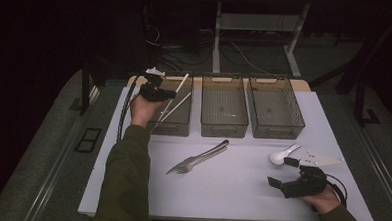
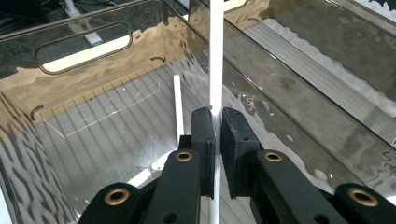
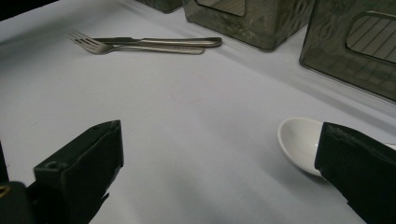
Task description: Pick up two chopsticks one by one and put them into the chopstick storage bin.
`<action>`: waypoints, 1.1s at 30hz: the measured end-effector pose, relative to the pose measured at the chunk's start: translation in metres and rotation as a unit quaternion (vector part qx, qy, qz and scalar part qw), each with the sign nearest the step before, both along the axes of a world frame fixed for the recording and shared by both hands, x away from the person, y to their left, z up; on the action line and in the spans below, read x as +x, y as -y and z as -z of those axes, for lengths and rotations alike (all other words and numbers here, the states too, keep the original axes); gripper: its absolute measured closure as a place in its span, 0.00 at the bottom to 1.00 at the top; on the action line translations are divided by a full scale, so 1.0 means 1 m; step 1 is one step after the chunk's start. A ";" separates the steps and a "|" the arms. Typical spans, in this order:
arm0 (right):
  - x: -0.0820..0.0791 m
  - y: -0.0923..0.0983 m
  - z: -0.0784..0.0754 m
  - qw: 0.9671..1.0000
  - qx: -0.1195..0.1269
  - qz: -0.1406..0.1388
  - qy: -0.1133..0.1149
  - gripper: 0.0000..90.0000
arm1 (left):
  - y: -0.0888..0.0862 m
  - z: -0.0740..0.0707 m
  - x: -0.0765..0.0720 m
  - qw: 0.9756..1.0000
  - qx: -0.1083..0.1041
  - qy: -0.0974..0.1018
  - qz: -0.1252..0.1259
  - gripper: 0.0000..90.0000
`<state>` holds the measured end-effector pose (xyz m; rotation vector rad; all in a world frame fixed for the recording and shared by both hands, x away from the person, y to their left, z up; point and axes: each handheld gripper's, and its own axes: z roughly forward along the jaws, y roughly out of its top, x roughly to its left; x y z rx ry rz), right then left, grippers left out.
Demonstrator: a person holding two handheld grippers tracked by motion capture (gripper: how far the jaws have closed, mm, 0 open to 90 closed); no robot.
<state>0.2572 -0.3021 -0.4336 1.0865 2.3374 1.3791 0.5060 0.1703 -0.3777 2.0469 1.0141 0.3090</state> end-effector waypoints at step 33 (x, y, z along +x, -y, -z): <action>-0.001 -0.001 -0.001 1.000 -0.002 0.000 0.001 0.01 | -0.003 -0.040 -0.079 0.997 -0.044 0.044 0.036 0.43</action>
